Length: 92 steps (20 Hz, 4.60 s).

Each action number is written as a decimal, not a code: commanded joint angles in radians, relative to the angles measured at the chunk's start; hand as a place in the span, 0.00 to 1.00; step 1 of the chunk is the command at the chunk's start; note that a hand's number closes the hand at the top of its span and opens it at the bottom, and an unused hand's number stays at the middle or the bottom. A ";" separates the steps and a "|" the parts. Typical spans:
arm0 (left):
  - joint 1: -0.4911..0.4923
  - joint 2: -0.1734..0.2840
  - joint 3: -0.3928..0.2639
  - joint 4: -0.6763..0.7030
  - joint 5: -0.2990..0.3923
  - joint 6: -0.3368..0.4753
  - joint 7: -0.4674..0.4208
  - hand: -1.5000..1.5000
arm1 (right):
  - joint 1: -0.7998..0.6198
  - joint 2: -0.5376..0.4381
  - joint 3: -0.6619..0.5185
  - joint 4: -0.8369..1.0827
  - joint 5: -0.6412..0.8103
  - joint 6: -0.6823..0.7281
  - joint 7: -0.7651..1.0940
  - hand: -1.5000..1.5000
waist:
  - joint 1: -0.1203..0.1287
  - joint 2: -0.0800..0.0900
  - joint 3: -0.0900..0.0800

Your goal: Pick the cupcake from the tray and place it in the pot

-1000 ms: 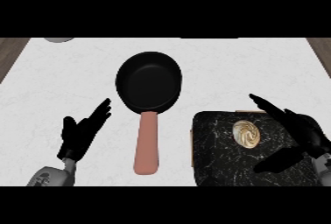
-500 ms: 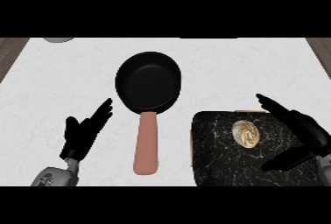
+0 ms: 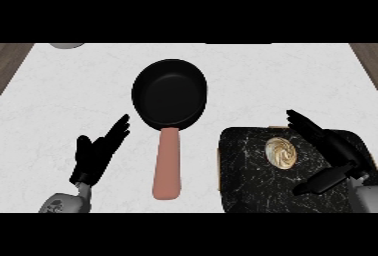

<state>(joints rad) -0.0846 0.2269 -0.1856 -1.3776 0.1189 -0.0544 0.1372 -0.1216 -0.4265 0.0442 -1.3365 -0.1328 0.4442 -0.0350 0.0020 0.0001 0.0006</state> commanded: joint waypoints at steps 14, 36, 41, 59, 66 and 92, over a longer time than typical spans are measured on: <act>-0.013 -0.040 0.045 -0.018 -0.044 -0.018 0.022 0.50 | -0.070 0.133 0.033 0.347 0.211 -0.013 -0.330 1.00 | 0.003 0.002 0.000; -0.052 -0.025 0.069 0.031 -0.054 -0.060 0.016 0.50 | -0.640 0.029 -0.063 0.887 0.278 0.057 -0.715 1.00 | 0.036 0.013 0.002; 0.012 -0.047 0.069 0.021 -0.054 -0.051 -0.010 0.50 | -0.674 -0.026 -0.042 0.877 0.327 0.026 -0.762 1.00 | 0.020 0.005 0.000; 0.008 -0.082 0.049 -0.039 -0.083 -0.057 0.046 0.50 | -0.927 0.127 0.015 0.599 0.442 -0.219 -0.359 1.00 | 0.010 -0.001 -0.001; -0.020 -0.037 0.109 -0.010 -0.053 -0.100 0.048 0.50 | -1.042 0.187 0.093 0.539 0.516 -0.161 -0.154 1.00 | 0.010 0.000 -0.001; -0.016 -0.106 0.037 -0.019 -0.114 -0.088 0.028 0.50 | -1.226 0.426 0.488 0.935 0.799 -0.071 0.248 0.00 | 0.085 0.016 -0.002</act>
<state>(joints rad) -0.1093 0.1269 -0.1332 -1.3804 0.0071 -0.1324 0.1574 -1.3463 -0.0058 0.4815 -0.4281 0.7049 0.3249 0.1577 0.0637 0.0122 -0.0020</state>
